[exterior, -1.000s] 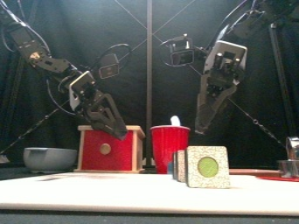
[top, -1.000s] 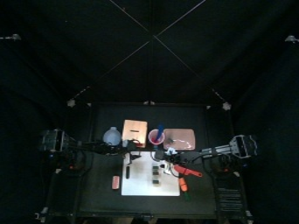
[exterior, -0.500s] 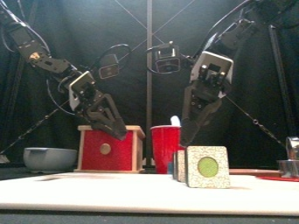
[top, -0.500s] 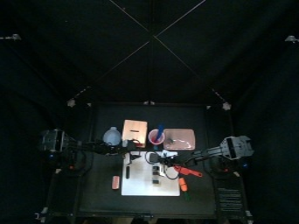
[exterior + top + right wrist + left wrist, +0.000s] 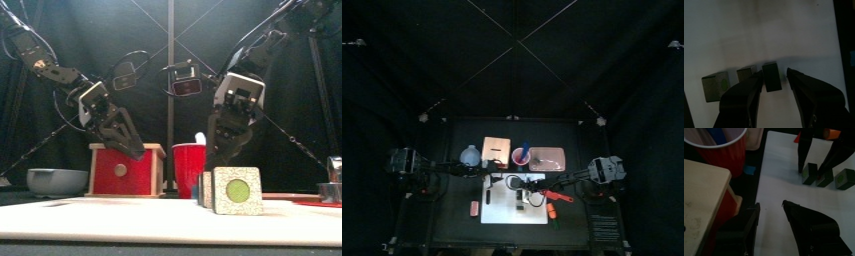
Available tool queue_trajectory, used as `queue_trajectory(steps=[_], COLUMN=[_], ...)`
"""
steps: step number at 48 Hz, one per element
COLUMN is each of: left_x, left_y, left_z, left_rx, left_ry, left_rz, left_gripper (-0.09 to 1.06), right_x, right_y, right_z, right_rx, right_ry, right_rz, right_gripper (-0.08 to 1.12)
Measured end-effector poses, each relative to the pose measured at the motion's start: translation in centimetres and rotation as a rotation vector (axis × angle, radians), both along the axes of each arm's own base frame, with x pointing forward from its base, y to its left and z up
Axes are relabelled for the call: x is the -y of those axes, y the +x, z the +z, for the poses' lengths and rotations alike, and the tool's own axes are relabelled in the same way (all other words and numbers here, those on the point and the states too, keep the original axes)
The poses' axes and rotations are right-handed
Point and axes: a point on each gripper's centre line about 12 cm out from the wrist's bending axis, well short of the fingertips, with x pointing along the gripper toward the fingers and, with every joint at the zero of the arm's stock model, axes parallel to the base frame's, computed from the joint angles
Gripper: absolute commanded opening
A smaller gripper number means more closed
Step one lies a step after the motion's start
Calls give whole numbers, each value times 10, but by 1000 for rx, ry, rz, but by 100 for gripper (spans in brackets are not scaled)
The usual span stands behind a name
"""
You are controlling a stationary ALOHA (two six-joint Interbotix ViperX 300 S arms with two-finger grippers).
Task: Place sushi on board then cut the sushi with the knife then place the pieces on the plate
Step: Place the 4 sushi pieces on the plate
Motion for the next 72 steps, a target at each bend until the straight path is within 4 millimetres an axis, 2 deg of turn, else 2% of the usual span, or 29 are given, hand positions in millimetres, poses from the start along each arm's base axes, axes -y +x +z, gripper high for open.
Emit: queue_trajectory(steps=[11, 17, 27, 37, 53, 63, 72], left_x=[1, 0, 1, 1, 0, 0, 0], left_y=[0, 0, 0, 0, 0, 0, 0], left_z=[0, 0, 0, 0, 0, -2, -6], left_rx=[0, -2, -2, -2, -2, -5, -18], left_ry=[0, 0, 0, 0, 0, 0, -3], left_rz=[-2, 0, -2, -2, 0, 0, 1], left_gripper=[80, 80, 80, 80, 80, 80, 80], right_x=[1, 1, 11, 41, 104, 145, 163], right_y=[1, 0, -10, -38, -106, -141, -145], right_z=[-7, -6, 24, 56, 77, 60, 39], right_rx=[-17, -22, 35, 89, 96, 53, 32], right_ry=[0, 12, 24, 49, 52, 59, 63], right_rz=[-5, -19, -55, -161, -400, -585, -648], right_gripper=[57, 56, 56, 56, 56, 56, 56])
